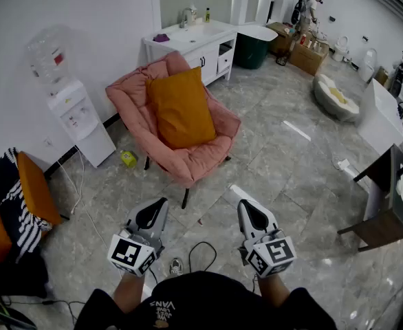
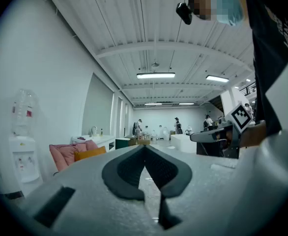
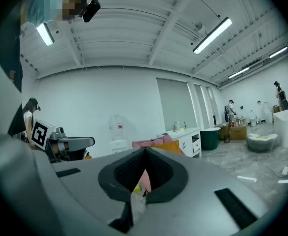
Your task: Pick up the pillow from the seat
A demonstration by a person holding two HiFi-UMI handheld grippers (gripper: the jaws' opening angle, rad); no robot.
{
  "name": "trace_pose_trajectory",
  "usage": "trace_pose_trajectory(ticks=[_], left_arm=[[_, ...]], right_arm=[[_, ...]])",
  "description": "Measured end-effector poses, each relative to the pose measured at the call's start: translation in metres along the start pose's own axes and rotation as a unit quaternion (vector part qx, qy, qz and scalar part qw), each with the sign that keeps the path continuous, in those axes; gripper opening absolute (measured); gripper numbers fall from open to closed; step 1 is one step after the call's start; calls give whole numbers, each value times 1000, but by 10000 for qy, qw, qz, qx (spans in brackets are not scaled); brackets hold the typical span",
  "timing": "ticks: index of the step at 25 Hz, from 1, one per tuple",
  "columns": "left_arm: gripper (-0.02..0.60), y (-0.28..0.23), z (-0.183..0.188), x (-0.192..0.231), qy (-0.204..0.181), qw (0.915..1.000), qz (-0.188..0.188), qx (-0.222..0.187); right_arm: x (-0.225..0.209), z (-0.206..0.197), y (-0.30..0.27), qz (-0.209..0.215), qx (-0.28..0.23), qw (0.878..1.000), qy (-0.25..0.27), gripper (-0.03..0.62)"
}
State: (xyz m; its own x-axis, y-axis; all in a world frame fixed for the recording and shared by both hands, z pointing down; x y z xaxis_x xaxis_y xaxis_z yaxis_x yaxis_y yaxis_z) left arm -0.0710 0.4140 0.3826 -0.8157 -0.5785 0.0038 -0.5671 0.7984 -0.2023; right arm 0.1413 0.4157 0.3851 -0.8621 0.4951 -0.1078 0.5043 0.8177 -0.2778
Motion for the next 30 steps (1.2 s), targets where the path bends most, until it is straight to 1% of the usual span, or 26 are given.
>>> trace_pose_trajectory(ticks=[4, 6, 8, 11, 13, 16, 17, 18, 19, 20, 21, 23, 27, 30], left_arm=[[18, -6, -2, 20, 9, 10000, -37, 28], [18, -8, -6, 27, 22, 9999, -152, 39], [18, -10, -8, 34, 101, 9996, -245, 59], [20, -11, -8, 52, 202, 9994, -269, 10], [21, -11, -9, 65, 208, 9989, -417, -40], [26, -16, -10, 81, 211, 9979, -606, 28], [42, -18, -10, 86, 220, 9975, -672, 59], [122, -20, -11, 91, 230, 9968, -762, 85], [237, -23, -13, 95, 244, 9959, -865, 110], [265, -24, -14, 98, 256, 9949, -964, 137], [265, -26, -17, 101, 256, 9940, -1047, 168], [271, -29, -22, 107, 232, 9929, -1136, 249], [290, -40, -32, 117, 344, 9917, -1183, 367], [296, -51, -35, 118, 368, 9909, -1218, 446]], right_arm=[[3, 2, -19, -78, 30, 9999, -78, 2], [6, 2, -26, -99, 37, 9999, -117, 3], [8, 0, -32, -128, 6, 9997, -196, 3], [13, 0, -43, -189, -73, 9992, -347, 3], [16, 1, -51, -286, -97, 9985, -448, 5], [20, 2, -62, -514, -137, 9970, -557, 5], [22, 3, -65, -544, -172, 9967, -586, 5], [26, 5, -69, -549, -203, 9965, -597, 6], [29, 6, -73, -553, -223, 9964, -597, 57], [31, 7, -76, -580, -233, 9962, -601, 151], [32, 8, -78, -628, -240, 9959, -611, 164], [34, 7, -82, -717, -244, 9951, -637, 163], [30, 3, -91, -789, -162, 9943, -702, 224], [19, 1, -95, -854, -108, 9935, -745, 242]])
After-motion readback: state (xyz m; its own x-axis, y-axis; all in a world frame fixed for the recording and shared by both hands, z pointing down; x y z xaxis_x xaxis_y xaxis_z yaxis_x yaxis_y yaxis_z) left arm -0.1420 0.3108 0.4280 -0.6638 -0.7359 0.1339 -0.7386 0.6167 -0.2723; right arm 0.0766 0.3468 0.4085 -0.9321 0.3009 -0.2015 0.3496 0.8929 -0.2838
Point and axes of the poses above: the fingertips, and each gripper's own axes: y backward along the fingers, x to its left, z out of its top, the point moved 2 cm from there along y, backward along the fingers, and after that the axes turned 12 degrees about x, right-handed, at the moved point
